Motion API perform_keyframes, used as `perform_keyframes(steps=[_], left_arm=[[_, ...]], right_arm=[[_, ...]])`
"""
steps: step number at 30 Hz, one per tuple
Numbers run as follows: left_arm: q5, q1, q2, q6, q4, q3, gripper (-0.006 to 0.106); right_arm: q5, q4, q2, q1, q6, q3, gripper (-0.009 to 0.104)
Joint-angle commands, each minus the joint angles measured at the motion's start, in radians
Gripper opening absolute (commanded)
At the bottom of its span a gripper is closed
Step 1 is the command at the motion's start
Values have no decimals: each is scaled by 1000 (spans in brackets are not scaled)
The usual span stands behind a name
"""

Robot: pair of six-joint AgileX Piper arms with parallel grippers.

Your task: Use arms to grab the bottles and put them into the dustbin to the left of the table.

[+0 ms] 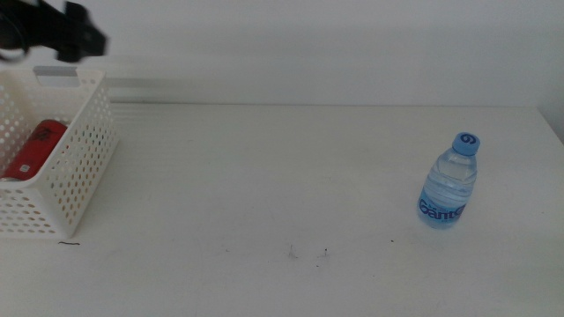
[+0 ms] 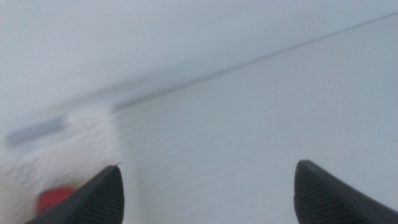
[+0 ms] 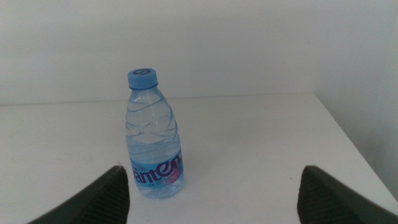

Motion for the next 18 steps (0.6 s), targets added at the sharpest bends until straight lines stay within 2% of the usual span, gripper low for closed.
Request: perform_keyframes(steps=[1,5,8,11,13,16,18], left_arm=[[-143,-65,-134,119,-118,158,94],[-203,-186,-340,149,-251,351,94],[-190,-257,-455,149,-273,444,94],[-81,-313,-540,131,-258,459,94],[-50,-351,-581,59,-207,455,94],[-22,-434,-615,-165,-16,445,94],[-15,-478,-626,-256,52,443,94]], right_arm=[[-13,-2,-5,-5,-3,3,92],[-13,-2,-5,-5,-3,3,92],[-13,-2,-5,-5,-3,3,92],[-13,-2,-5,-5,-3,3,92],[-13,-2,-5,-5,-3,3,92],[-13,-2,-5,-5,-3,3,92],[-13,-2,-5,-5,-3,3,92]])
